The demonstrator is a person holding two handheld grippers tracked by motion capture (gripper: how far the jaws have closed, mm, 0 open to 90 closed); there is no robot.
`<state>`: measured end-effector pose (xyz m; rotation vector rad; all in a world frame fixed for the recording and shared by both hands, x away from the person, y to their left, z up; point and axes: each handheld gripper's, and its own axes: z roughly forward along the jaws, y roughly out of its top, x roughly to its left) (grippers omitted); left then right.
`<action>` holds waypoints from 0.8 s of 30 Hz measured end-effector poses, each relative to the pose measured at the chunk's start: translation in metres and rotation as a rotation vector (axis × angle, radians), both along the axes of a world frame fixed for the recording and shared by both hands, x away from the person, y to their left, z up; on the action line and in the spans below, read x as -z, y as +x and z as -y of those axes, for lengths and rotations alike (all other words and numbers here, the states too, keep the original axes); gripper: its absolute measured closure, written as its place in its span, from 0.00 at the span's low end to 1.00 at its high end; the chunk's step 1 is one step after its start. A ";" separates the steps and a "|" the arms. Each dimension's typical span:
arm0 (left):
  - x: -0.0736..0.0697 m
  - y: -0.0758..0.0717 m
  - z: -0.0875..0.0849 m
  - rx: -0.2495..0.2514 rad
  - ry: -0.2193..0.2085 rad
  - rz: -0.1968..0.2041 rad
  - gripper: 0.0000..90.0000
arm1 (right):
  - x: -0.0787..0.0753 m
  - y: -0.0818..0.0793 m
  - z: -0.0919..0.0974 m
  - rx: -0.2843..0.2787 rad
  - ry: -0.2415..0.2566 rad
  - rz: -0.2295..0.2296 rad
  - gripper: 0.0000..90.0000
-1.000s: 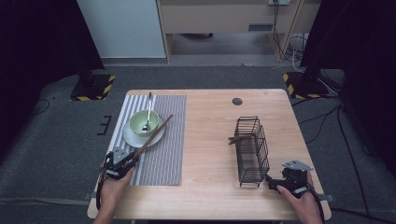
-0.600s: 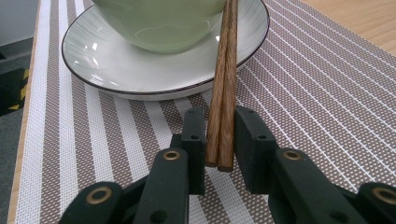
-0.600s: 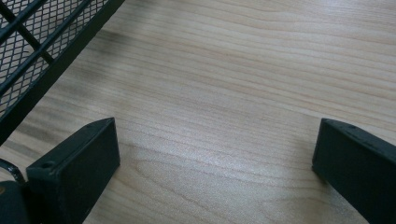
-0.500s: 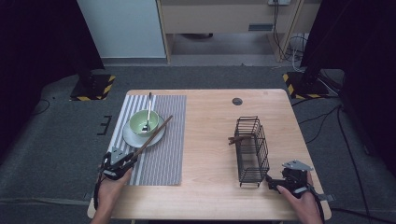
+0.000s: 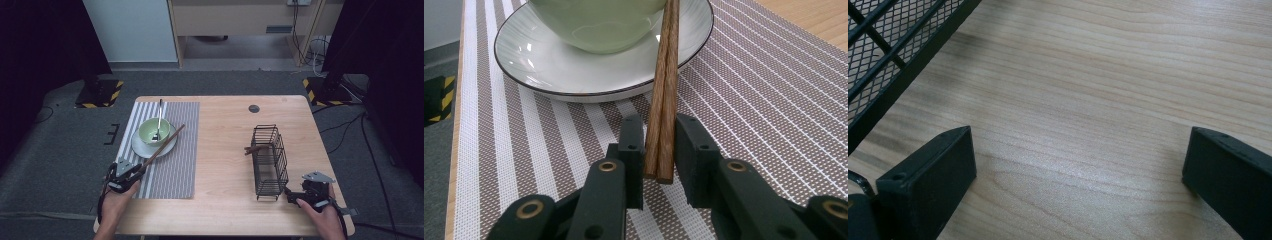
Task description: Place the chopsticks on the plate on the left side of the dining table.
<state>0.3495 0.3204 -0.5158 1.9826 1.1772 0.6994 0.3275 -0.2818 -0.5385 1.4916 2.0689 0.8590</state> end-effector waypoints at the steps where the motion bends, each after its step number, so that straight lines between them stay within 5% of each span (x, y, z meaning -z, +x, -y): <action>1: 0.000 0.000 -0.001 0.001 -0.002 -0.002 0.81 | 0.000 0.000 0.000 0.000 0.000 0.000 0.01; 24: -0.001 0.006 -0.012 0.007 0.001 -0.005 0.78 | 0.000 0.000 0.000 0.000 0.000 0.000 0.01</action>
